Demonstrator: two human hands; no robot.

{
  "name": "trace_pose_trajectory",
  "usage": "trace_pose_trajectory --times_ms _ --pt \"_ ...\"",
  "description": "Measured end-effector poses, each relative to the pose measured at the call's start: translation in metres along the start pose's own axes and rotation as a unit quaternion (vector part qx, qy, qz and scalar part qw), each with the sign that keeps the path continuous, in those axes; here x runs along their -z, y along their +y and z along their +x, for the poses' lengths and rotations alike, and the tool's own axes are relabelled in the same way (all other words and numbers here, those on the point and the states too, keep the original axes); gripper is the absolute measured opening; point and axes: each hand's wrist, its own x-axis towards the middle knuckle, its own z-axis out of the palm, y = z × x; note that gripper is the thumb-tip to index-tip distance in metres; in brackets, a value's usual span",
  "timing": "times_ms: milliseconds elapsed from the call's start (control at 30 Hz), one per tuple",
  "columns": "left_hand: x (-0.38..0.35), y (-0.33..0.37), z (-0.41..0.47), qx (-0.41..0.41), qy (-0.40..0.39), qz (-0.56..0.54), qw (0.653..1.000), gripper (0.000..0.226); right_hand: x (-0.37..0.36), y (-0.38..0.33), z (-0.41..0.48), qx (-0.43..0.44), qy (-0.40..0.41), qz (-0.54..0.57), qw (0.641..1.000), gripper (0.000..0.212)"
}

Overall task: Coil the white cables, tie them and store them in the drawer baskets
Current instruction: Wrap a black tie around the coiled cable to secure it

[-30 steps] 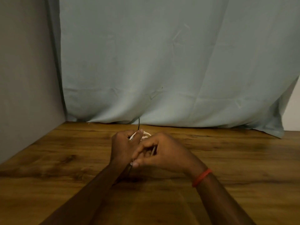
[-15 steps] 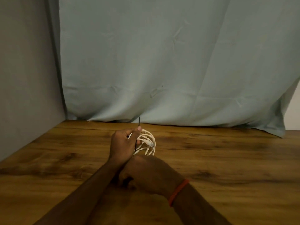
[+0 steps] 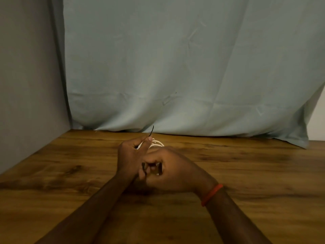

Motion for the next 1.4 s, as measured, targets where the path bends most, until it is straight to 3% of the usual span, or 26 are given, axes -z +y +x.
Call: trace_pose_trajectory --times_ms 167,233,333,400,533,733,1033,1400 --pt "0.0 0.004 -0.002 -0.04 0.001 0.014 0.999 0.02 0.01 0.005 -0.002 -0.024 0.172 0.18 0.968 0.019" --pt "-0.001 0.005 -0.002 -0.037 0.004 0.011 0.999 0.019 0.014 0.007 -0.001 -0.05 0.253 0.249 0.934 0.021" --pt "-0.002 0.005 -0.001 -0.041 0.003 0.017 0.999 0.023 0.02 0.017 0.0 -0.125 0.356 0.347 0.859 0.042" --pt "-0.001 0.008 -0.002 -0.046 0.001 0.015 0.999 0.027 0.021 0.031 -0.001 -0.172 0.4 0.327 0.839 0.052" --pt "-0.002 0.013 -0.005 -0.049 -0.009 0.017 0.999 0.026 0.022 0.049 -0.003 -0.227 0.407 0.254 0.847 0.045" --pt "-0.002 0.012 -0.004 -0.074 -0.01 0.044 0.996 0.022 0.021 0.052 -0.004 -0.254 0.355 0.241 0.867 0.037" --pt "-0.001 0.008 -0.002 -0.054 -0.014 0.057 0.997 0.023 0.024 0.046 -0.003 -0.236 0.362 0.429 0.793 0.021" --pt "-0.001 0.008 -0.001 -0.062 -0.013 0.058 0.996 0.023 0.019 0.052 -0.001 -0.226 0.403 0.352 0.814 0.005"
